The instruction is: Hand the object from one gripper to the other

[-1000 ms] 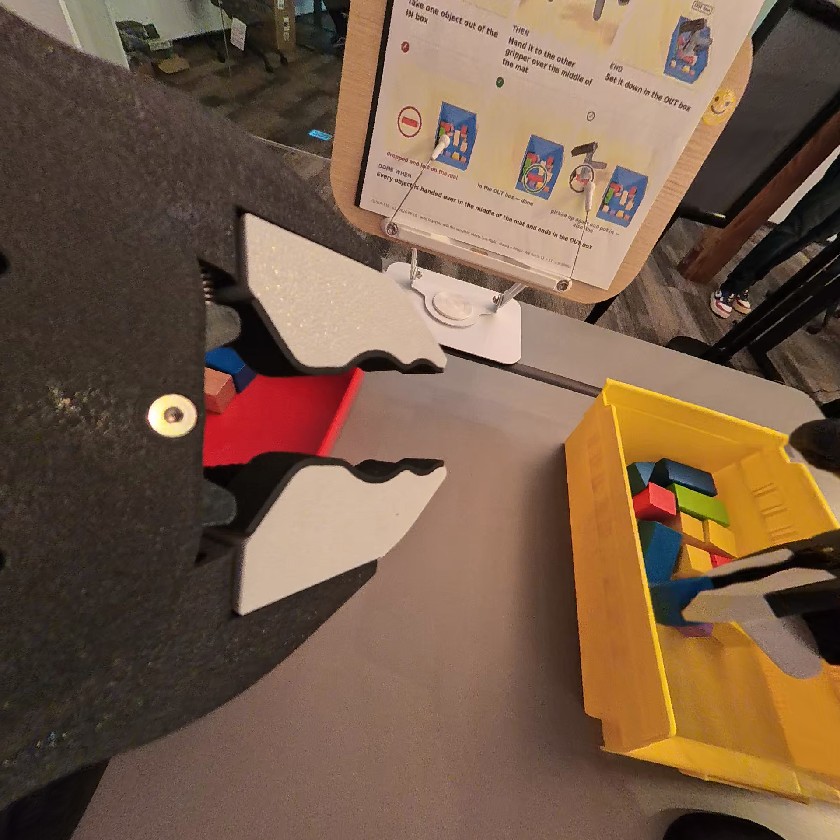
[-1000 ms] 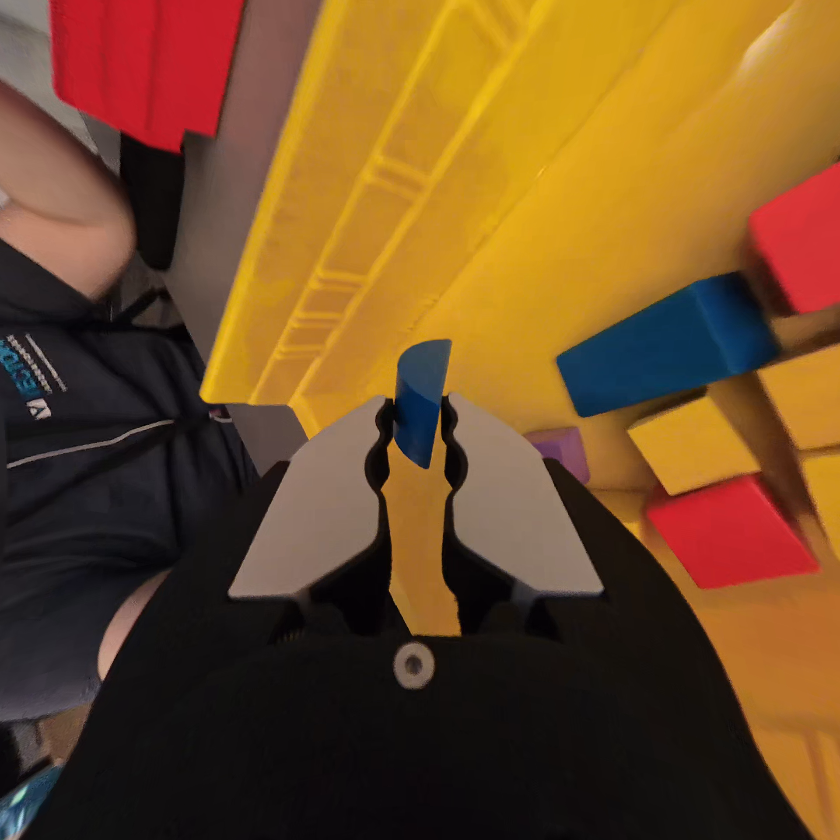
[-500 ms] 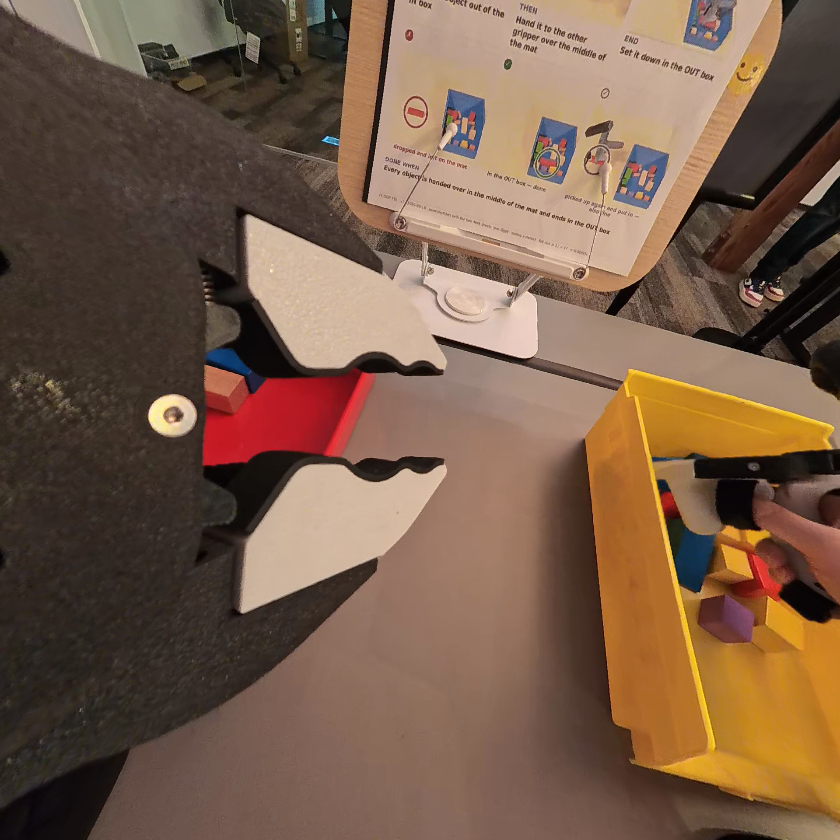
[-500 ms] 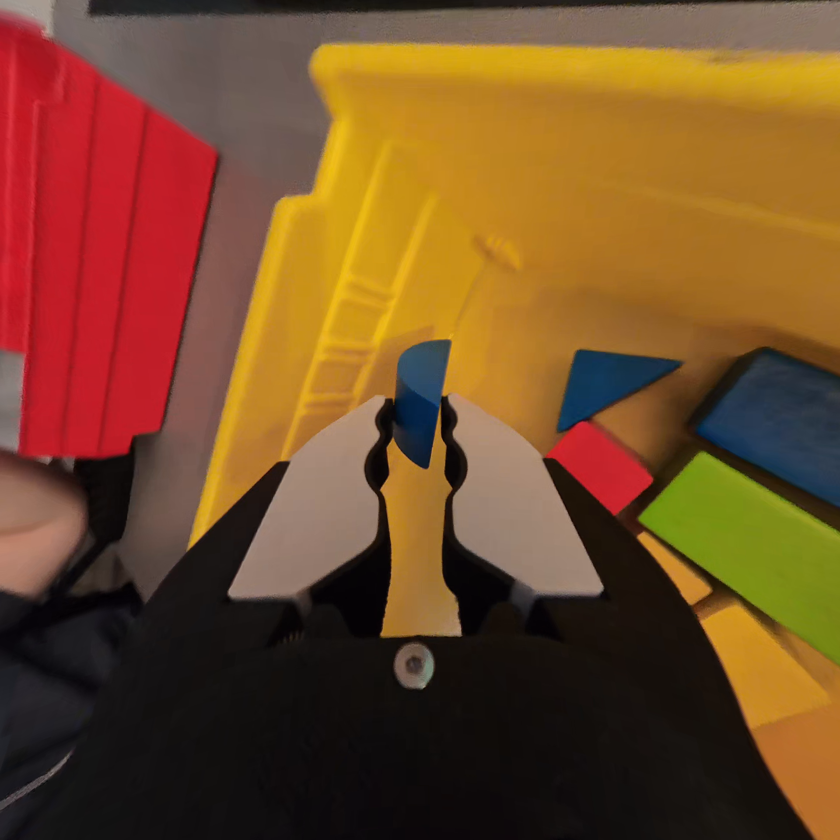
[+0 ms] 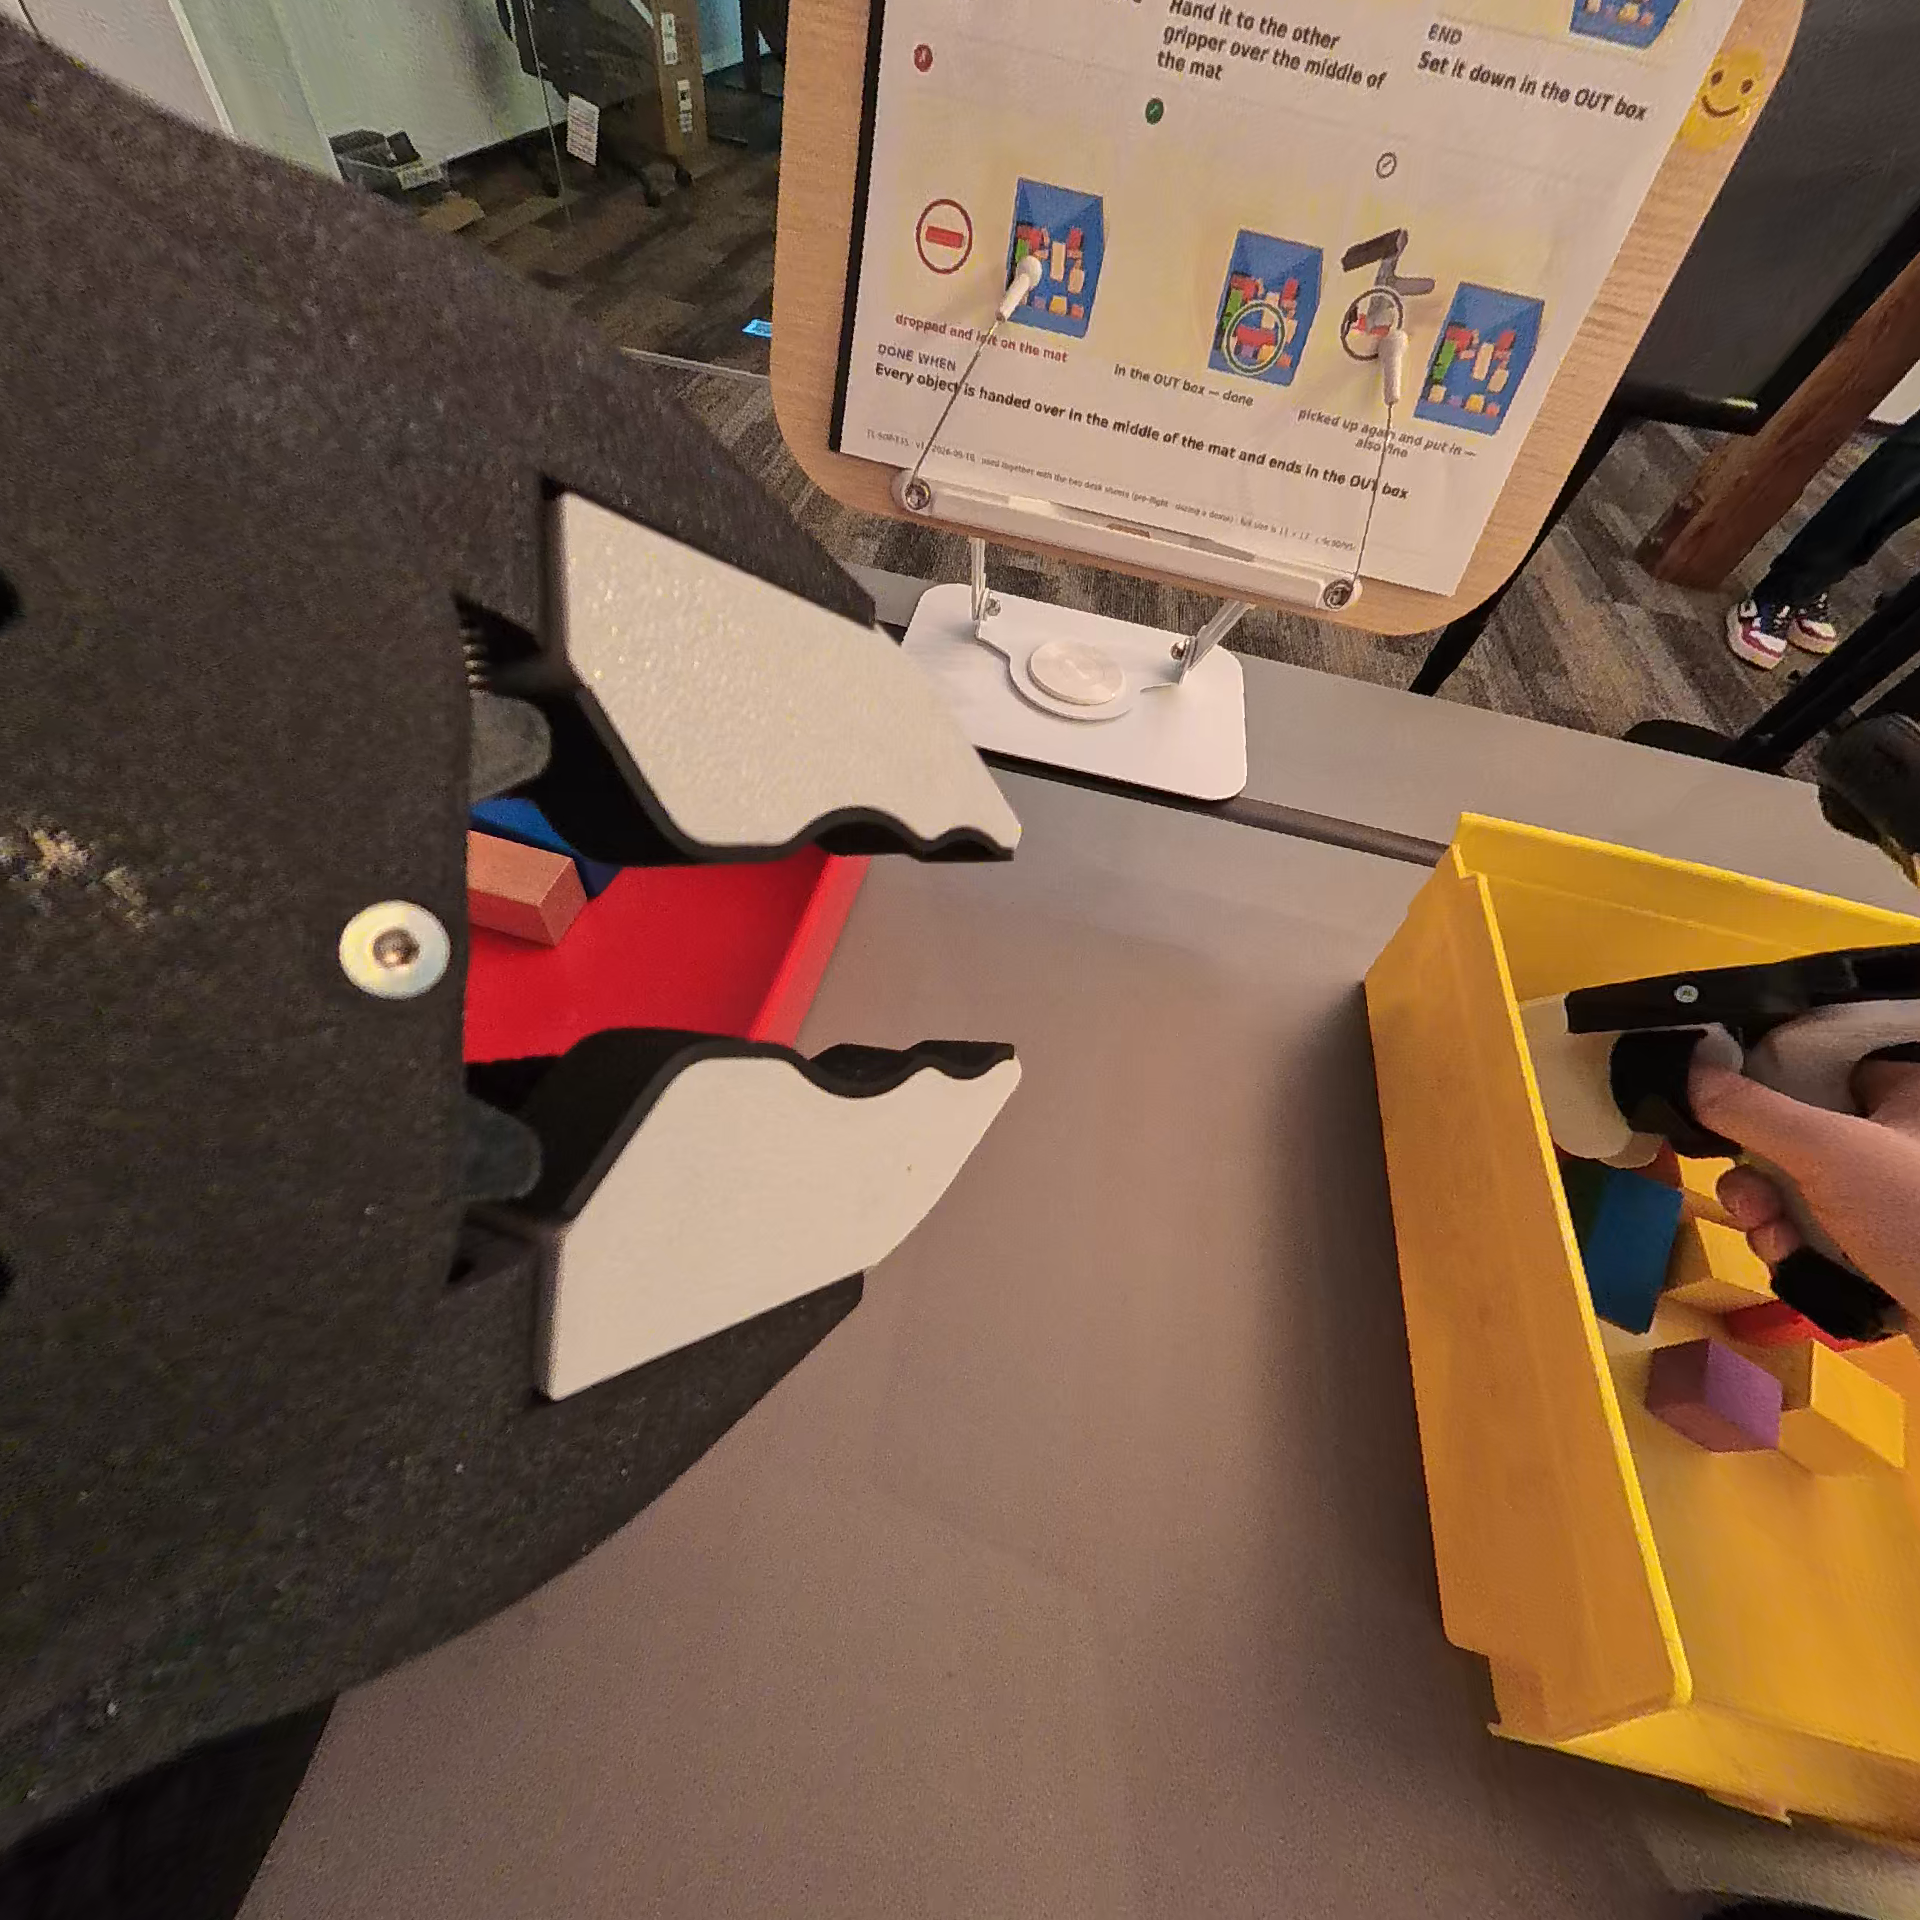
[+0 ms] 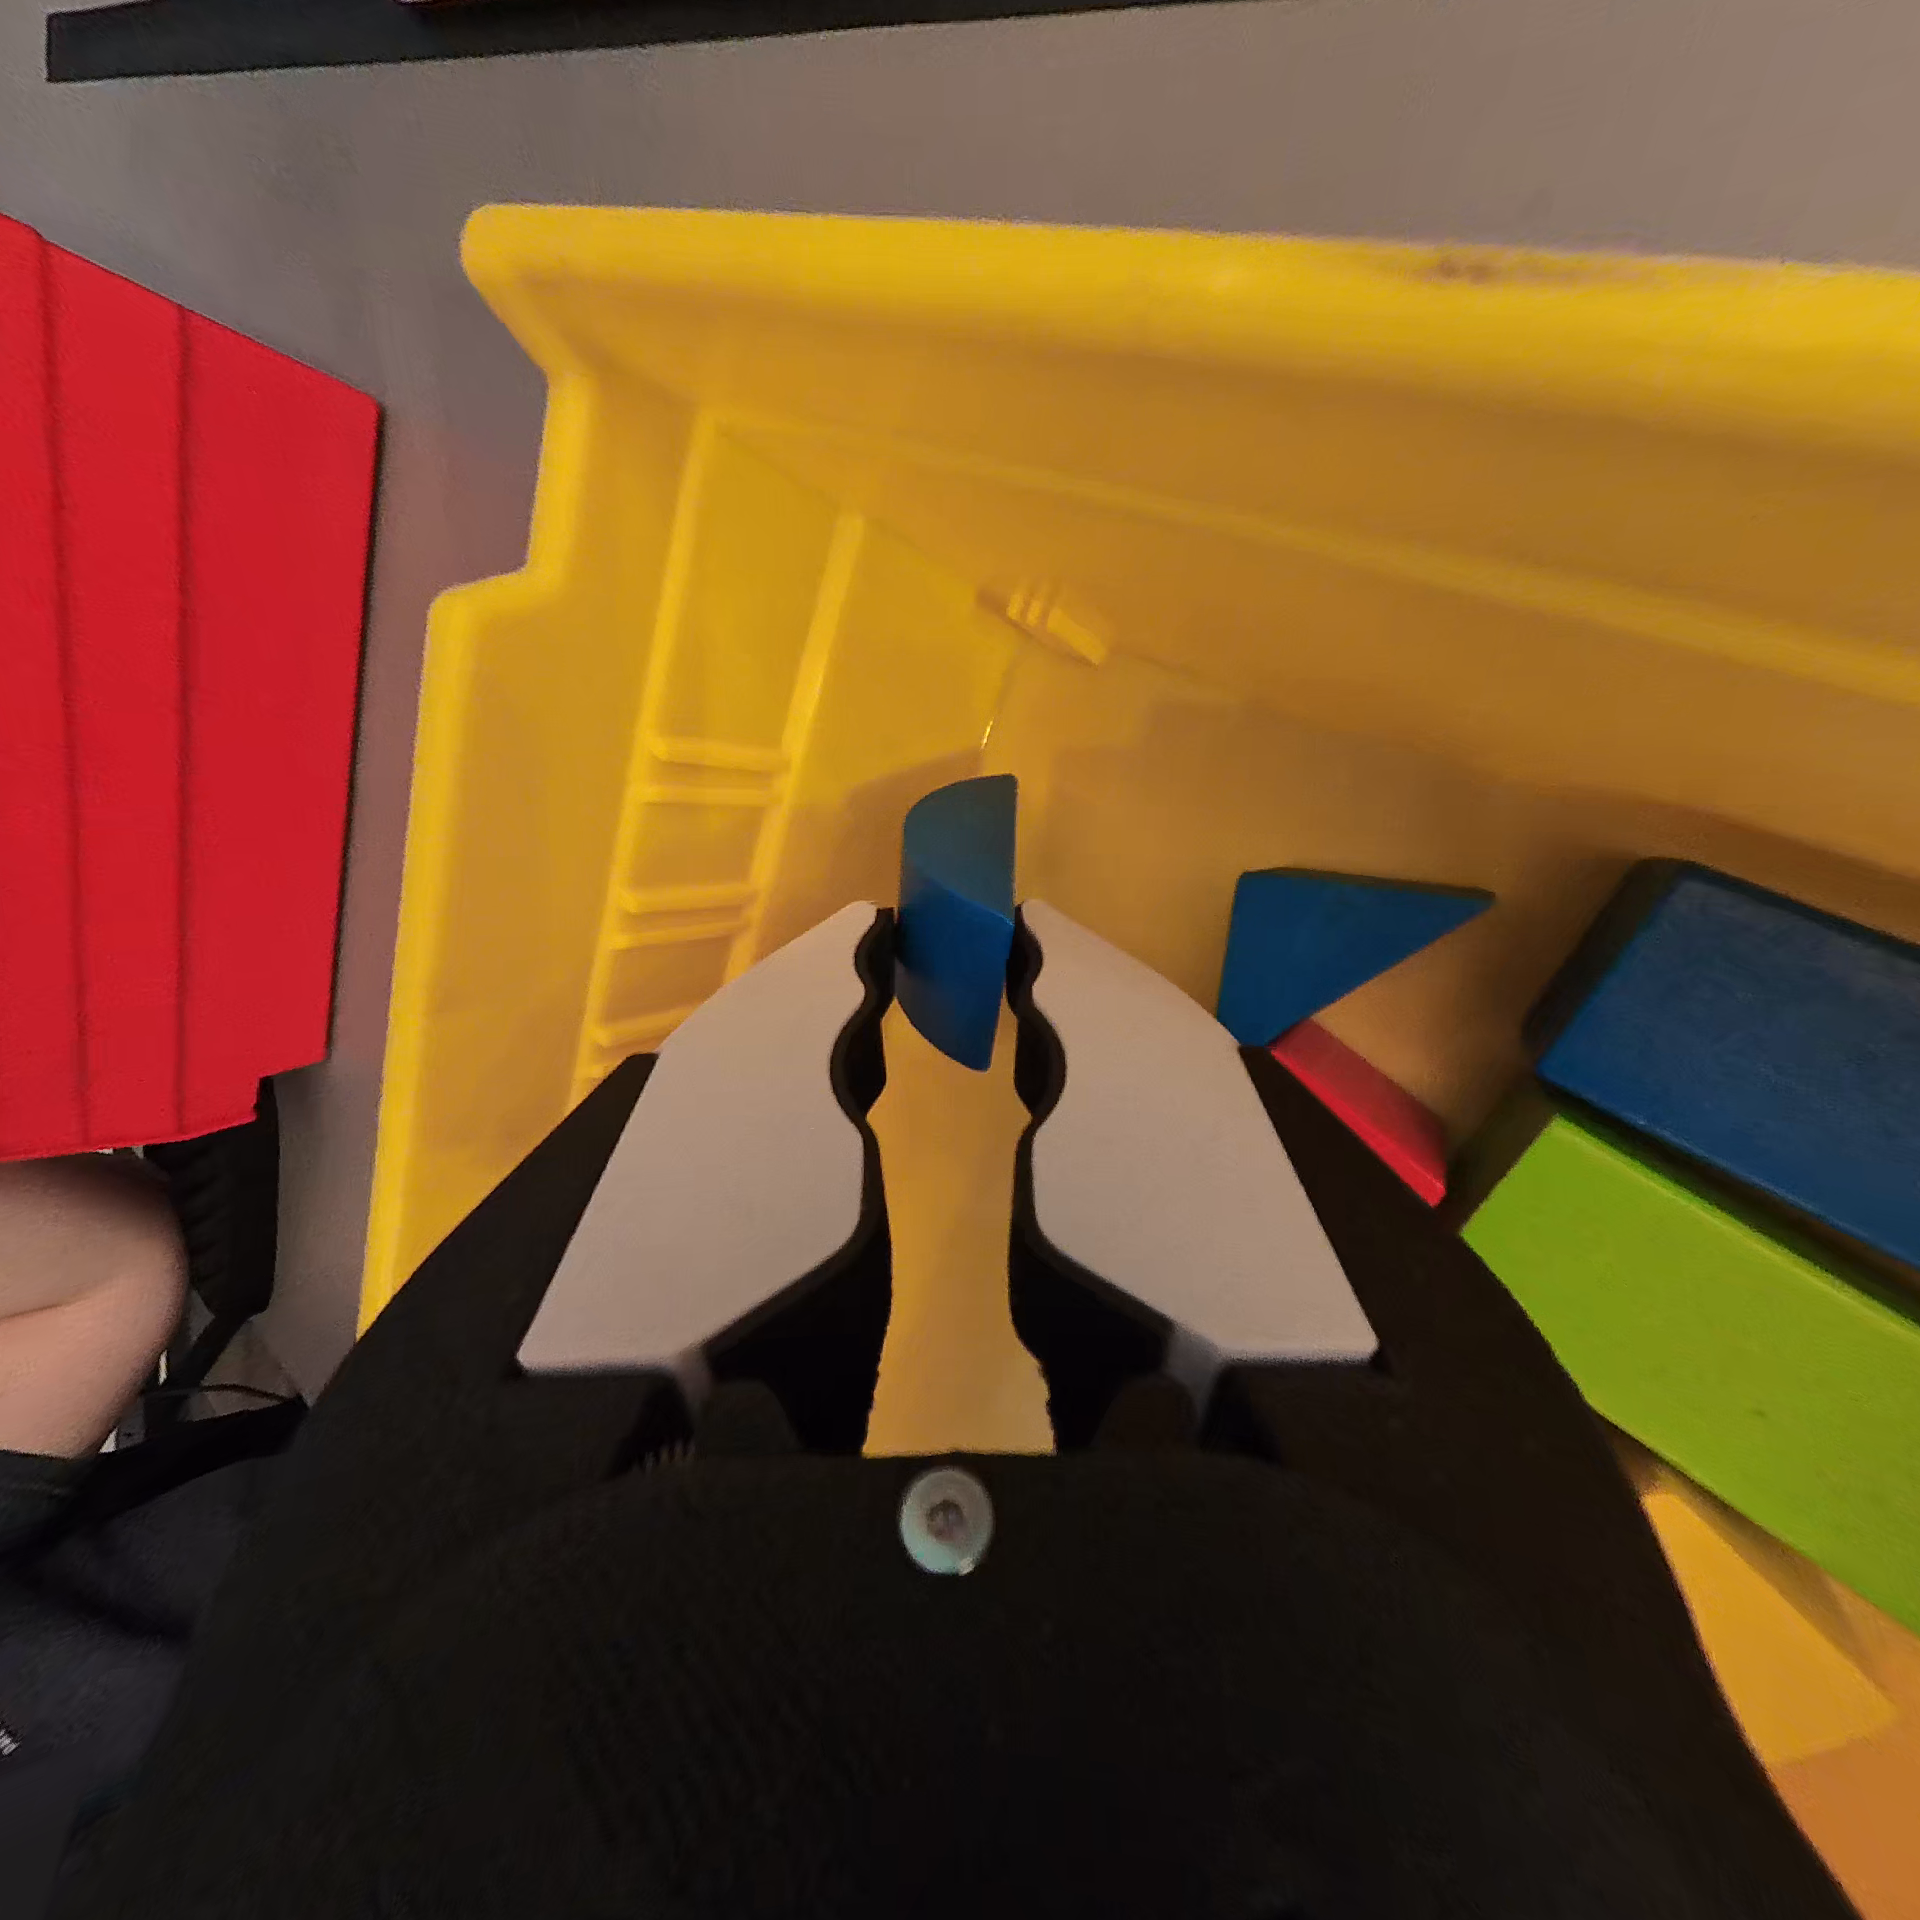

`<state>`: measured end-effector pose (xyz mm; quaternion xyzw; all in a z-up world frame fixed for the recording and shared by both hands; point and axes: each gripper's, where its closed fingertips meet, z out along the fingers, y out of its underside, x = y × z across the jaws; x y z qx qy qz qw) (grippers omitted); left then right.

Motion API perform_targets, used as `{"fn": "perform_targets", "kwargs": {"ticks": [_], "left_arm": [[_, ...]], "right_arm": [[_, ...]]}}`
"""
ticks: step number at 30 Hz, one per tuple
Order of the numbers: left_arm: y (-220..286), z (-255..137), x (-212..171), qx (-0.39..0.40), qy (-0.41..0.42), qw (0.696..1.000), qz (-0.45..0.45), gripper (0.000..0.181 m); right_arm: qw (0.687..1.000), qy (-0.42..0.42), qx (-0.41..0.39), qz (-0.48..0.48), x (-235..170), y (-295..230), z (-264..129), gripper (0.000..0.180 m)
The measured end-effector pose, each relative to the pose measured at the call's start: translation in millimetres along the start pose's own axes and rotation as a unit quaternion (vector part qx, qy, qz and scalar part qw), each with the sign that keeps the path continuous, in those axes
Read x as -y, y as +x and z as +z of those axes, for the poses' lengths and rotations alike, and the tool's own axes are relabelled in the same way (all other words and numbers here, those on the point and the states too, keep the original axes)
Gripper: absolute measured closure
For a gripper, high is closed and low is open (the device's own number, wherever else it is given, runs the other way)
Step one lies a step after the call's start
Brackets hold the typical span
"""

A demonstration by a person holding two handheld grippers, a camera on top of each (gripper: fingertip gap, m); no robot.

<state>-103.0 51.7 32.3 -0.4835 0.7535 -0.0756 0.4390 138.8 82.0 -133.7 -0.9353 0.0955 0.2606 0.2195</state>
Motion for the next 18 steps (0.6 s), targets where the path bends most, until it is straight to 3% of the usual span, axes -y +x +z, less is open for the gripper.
{"fn": "perform_targets", "kwargs": {"ticks": [18], "left_arm": [[8.6,6.4,-1.7,-0.011,-0.019,1.0,0.013,0.149]], "right_arm": [[0.999,-0.012,-0.035,0.029,-0.3,8.5,6.7,0.145]]}}
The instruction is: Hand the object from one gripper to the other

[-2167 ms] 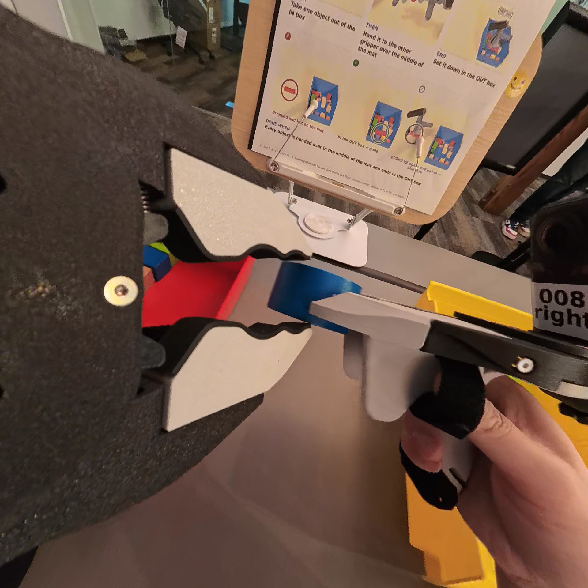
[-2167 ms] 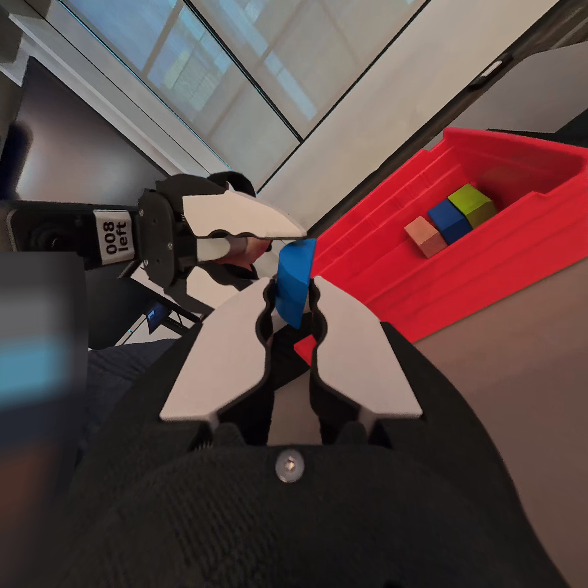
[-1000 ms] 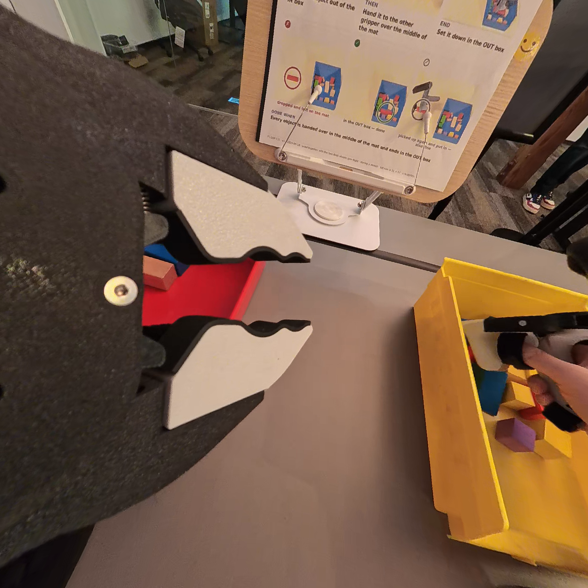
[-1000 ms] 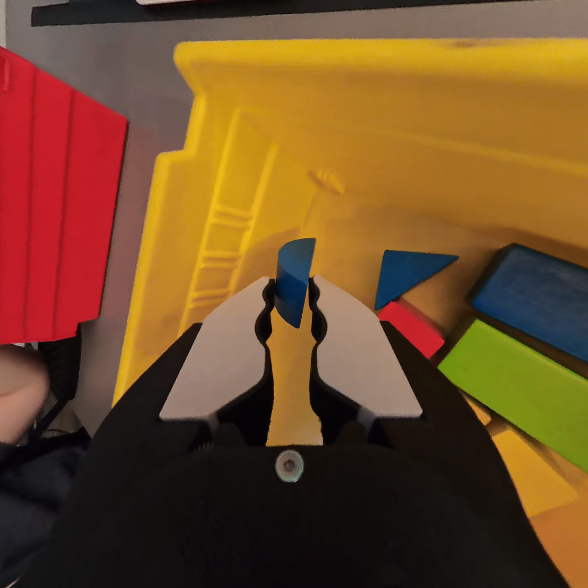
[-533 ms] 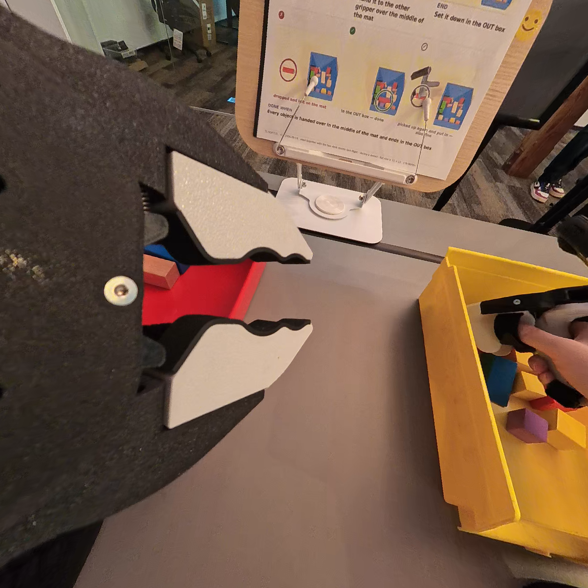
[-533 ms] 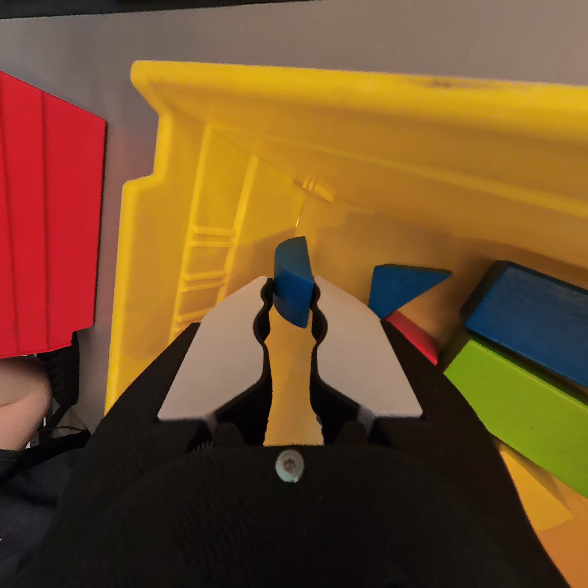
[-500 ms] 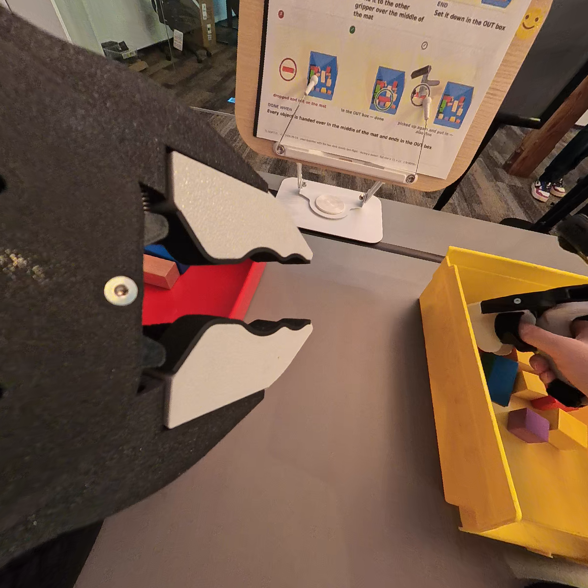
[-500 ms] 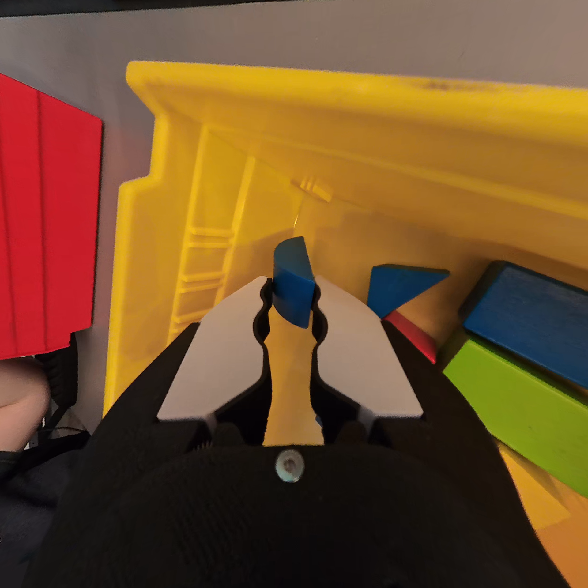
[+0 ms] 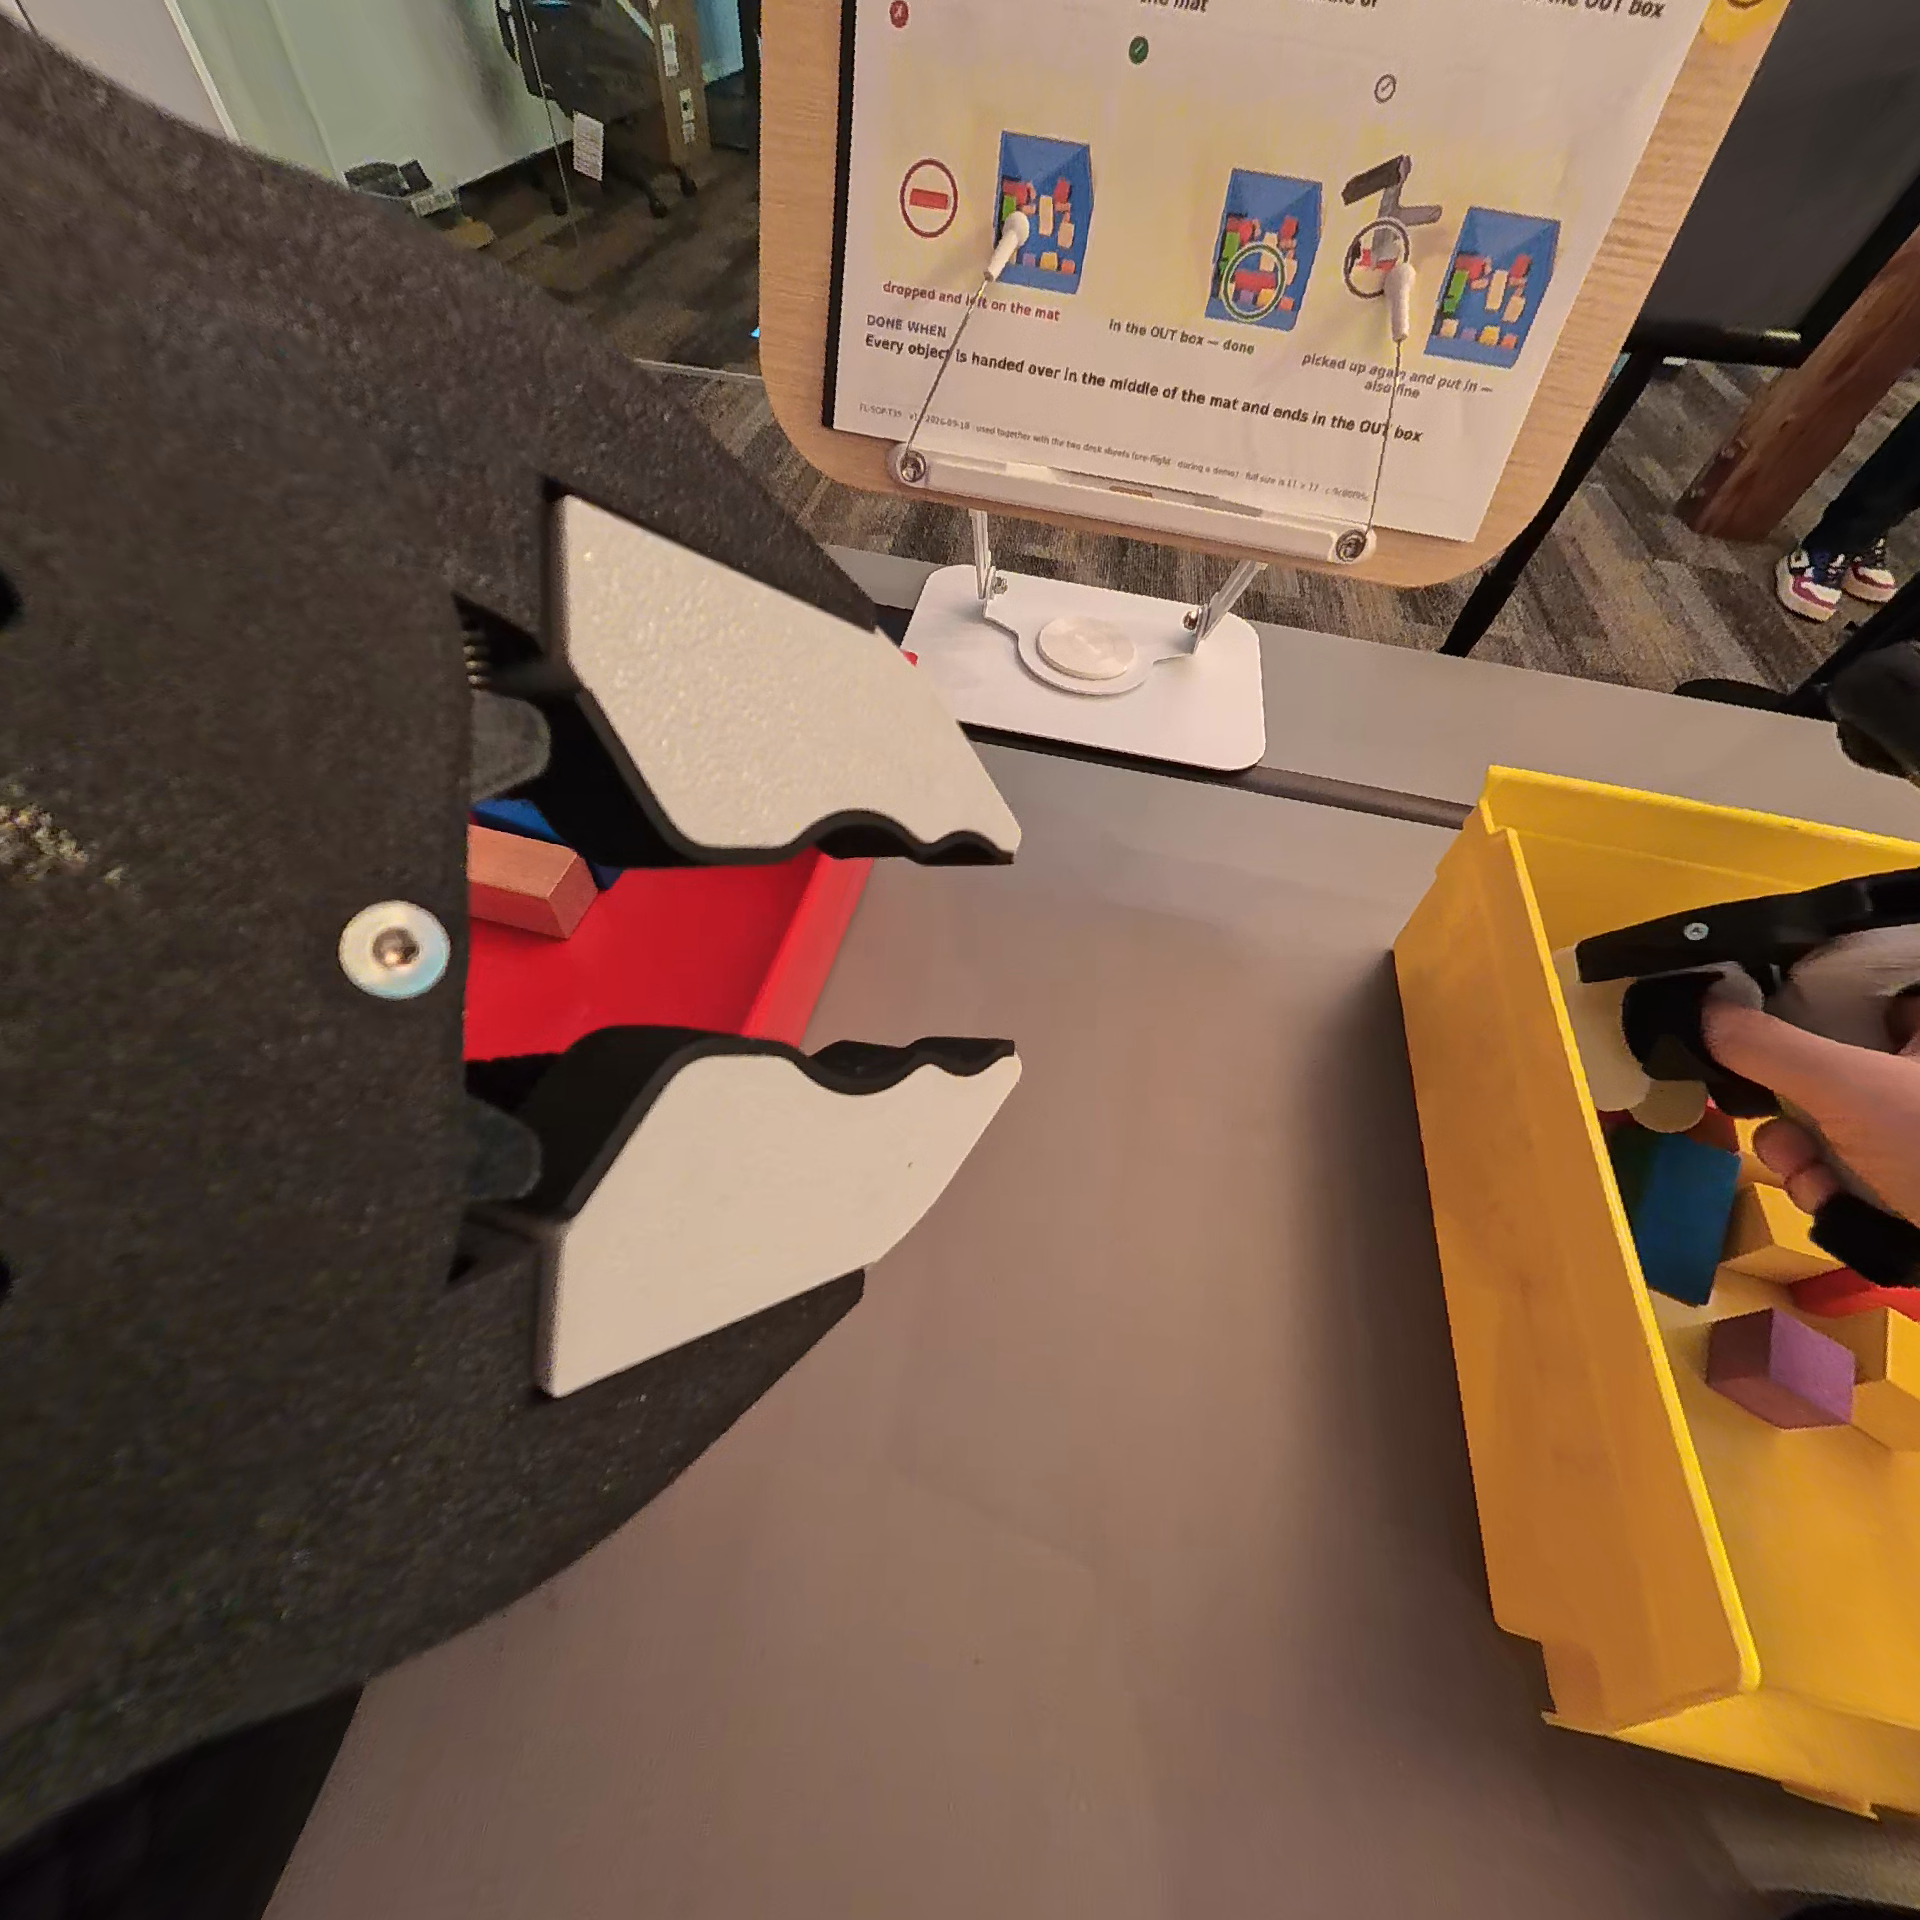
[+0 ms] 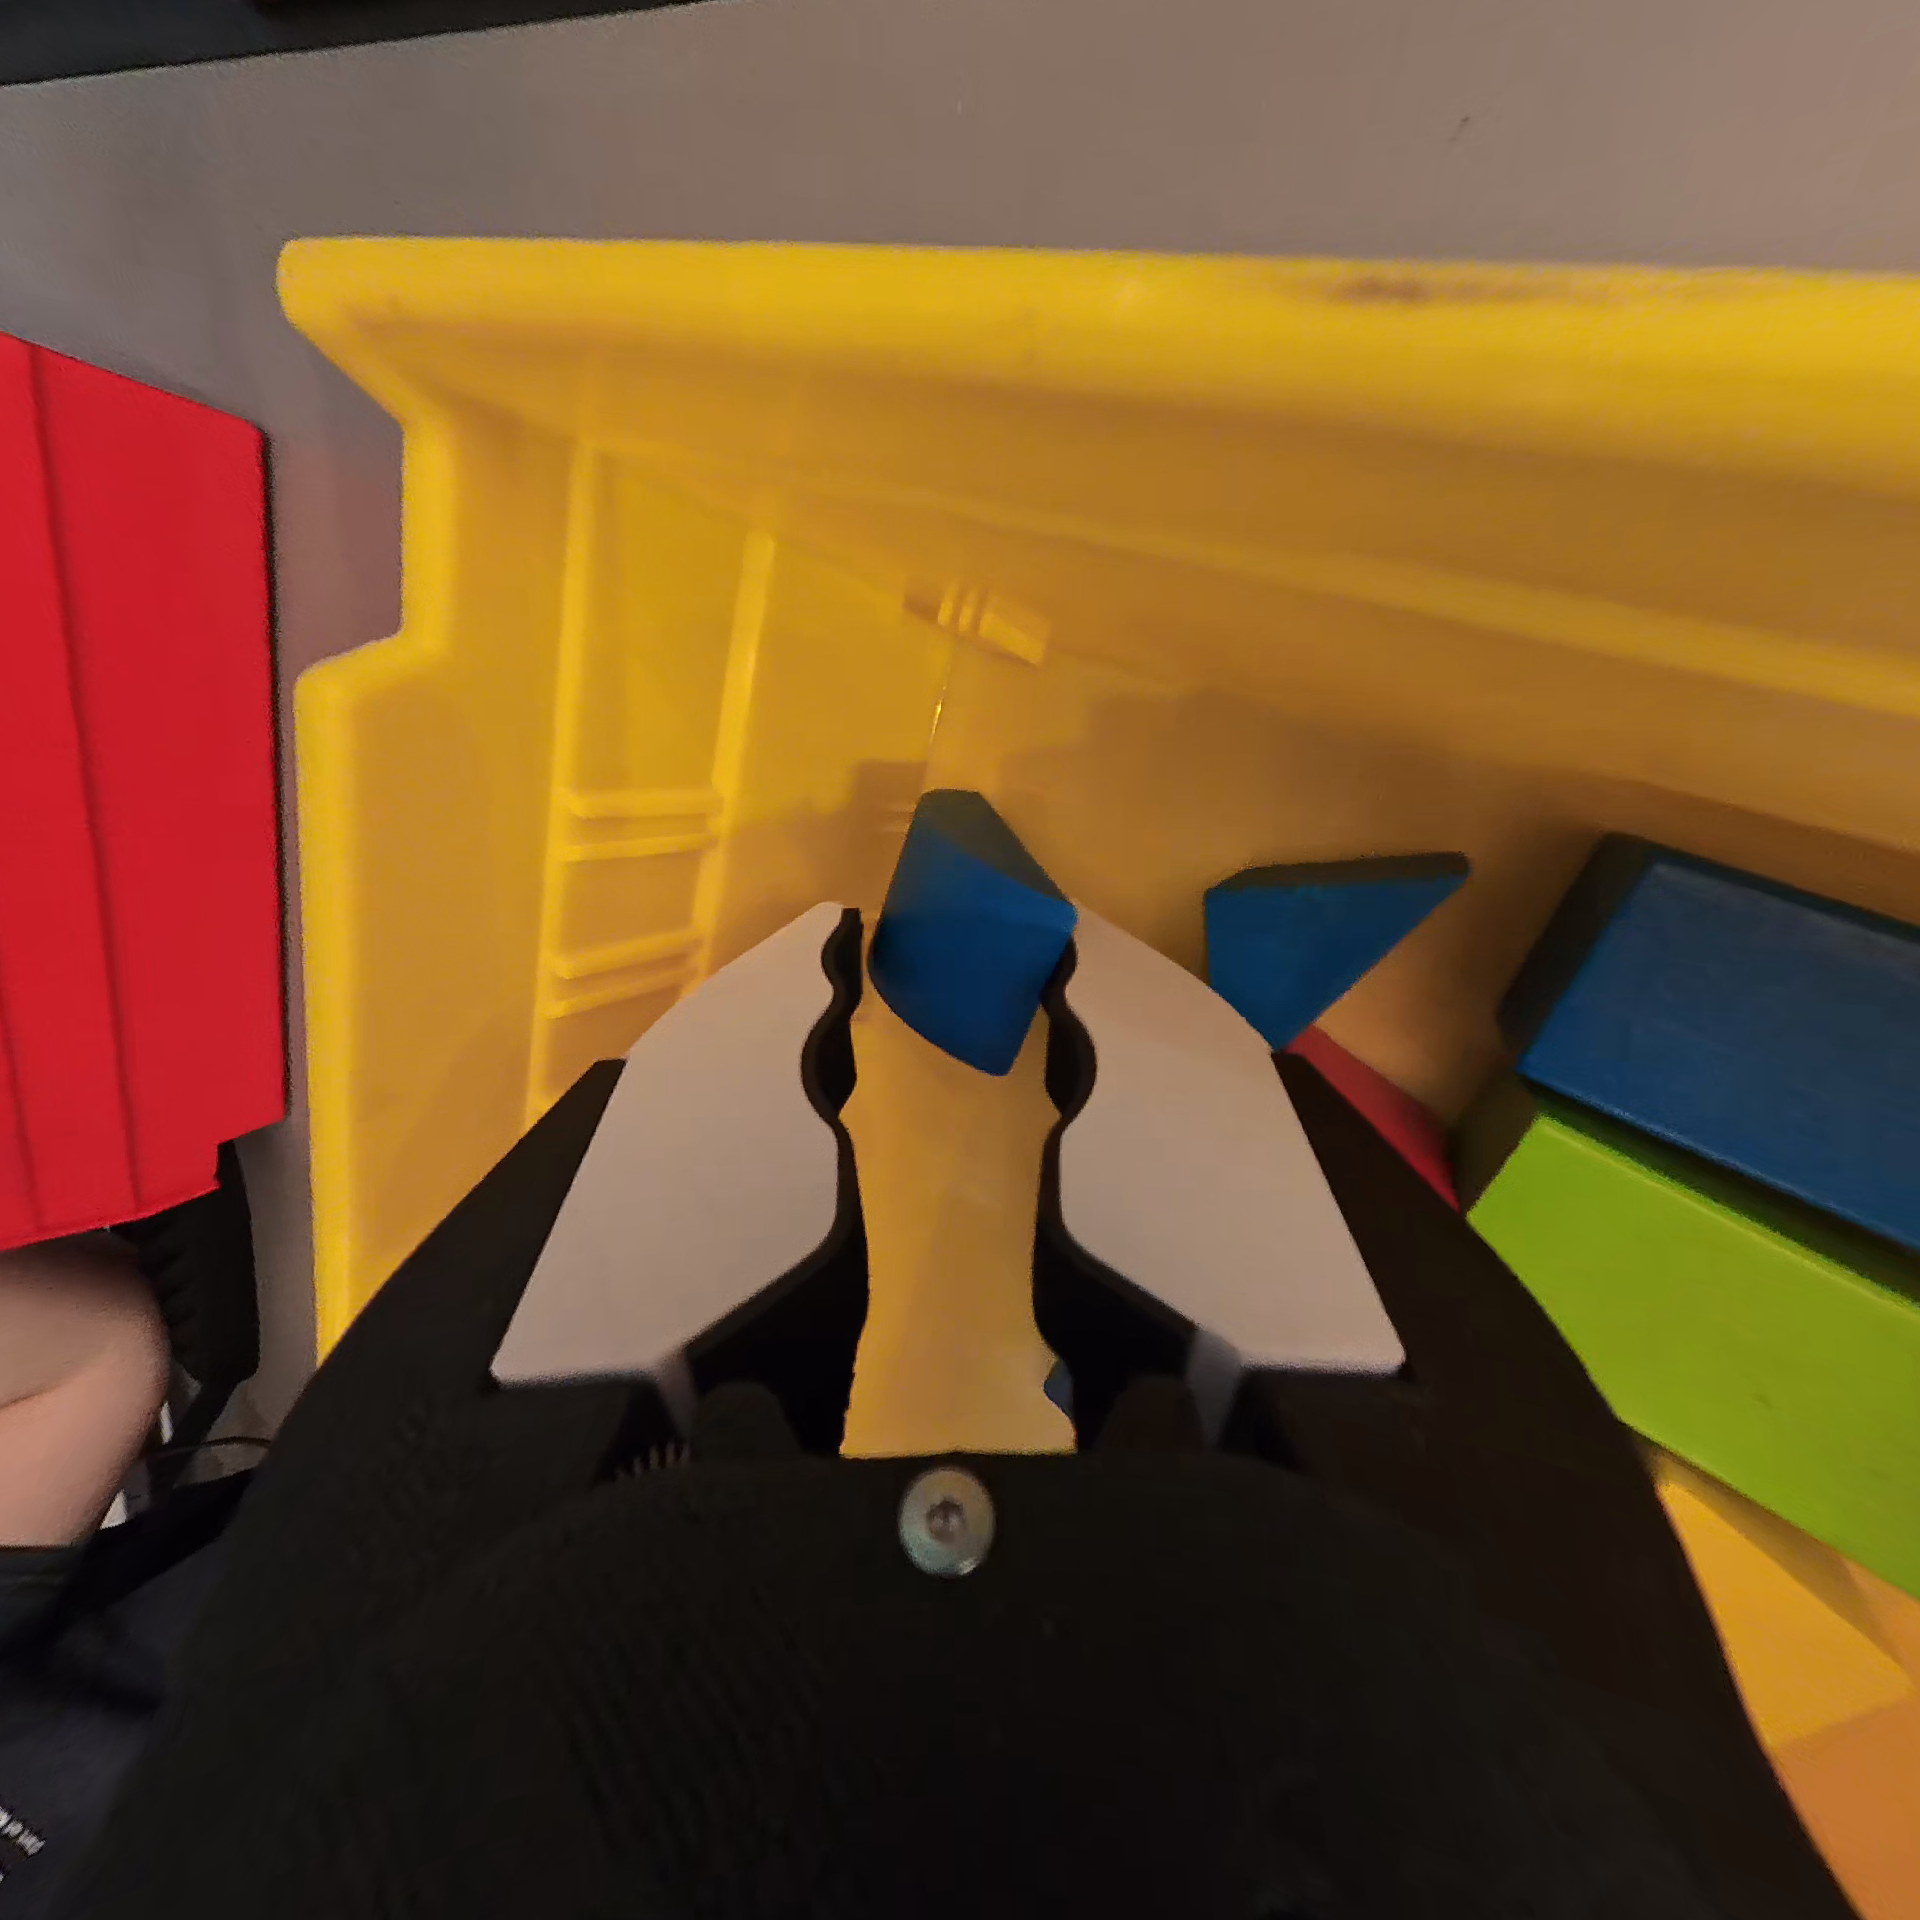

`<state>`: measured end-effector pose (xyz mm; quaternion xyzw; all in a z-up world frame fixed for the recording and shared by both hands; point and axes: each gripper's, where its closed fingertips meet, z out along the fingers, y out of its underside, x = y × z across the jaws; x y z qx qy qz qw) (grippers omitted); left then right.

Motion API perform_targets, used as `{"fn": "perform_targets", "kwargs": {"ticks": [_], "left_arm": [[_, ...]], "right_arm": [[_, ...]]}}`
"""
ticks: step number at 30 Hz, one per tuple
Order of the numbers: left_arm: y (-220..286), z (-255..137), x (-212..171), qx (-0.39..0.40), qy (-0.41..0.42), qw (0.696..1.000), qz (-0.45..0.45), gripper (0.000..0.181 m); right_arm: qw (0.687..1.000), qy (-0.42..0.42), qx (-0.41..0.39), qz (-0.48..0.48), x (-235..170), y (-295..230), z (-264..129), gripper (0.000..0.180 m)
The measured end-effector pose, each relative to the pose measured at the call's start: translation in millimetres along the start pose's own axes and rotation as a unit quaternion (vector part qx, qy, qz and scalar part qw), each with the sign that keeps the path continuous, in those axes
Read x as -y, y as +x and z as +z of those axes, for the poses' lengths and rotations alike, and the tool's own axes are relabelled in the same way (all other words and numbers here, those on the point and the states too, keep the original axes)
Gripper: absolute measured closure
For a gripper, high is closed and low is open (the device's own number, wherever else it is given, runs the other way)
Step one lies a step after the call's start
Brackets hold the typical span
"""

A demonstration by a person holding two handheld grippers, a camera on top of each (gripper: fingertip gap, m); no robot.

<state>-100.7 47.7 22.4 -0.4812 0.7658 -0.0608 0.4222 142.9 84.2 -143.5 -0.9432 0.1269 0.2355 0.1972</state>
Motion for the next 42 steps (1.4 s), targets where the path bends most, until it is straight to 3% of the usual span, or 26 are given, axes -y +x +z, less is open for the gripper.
{"fn": "perform_targets", "kwargs": {"ticks": [14,32,37,42], "left_arm": [[2,2,0,-0.003,-0.005,1.0,0.0,0.151],[-3,0,-7,0.004,-0.017,1.0,-0.003,0.151],[-34,-16,-38,0.044,-0.037,0.997,-0.054,0.151],[-68,-20,-114,0.071,-0.118,0.978,-0.16,0.144]], "right_arm": [[0.999,-0.029,0.011,0.027,-10,-2,0,0.135],[0.999,-0.021,-0.039,-0.002,-10,3,-18,0.128],[1.0,0.008,-0.014,-0.009,-6,-11,-47,0.128],[0.993,0.103,0.014,-0.052,10,-38,-102,0.129]]}}
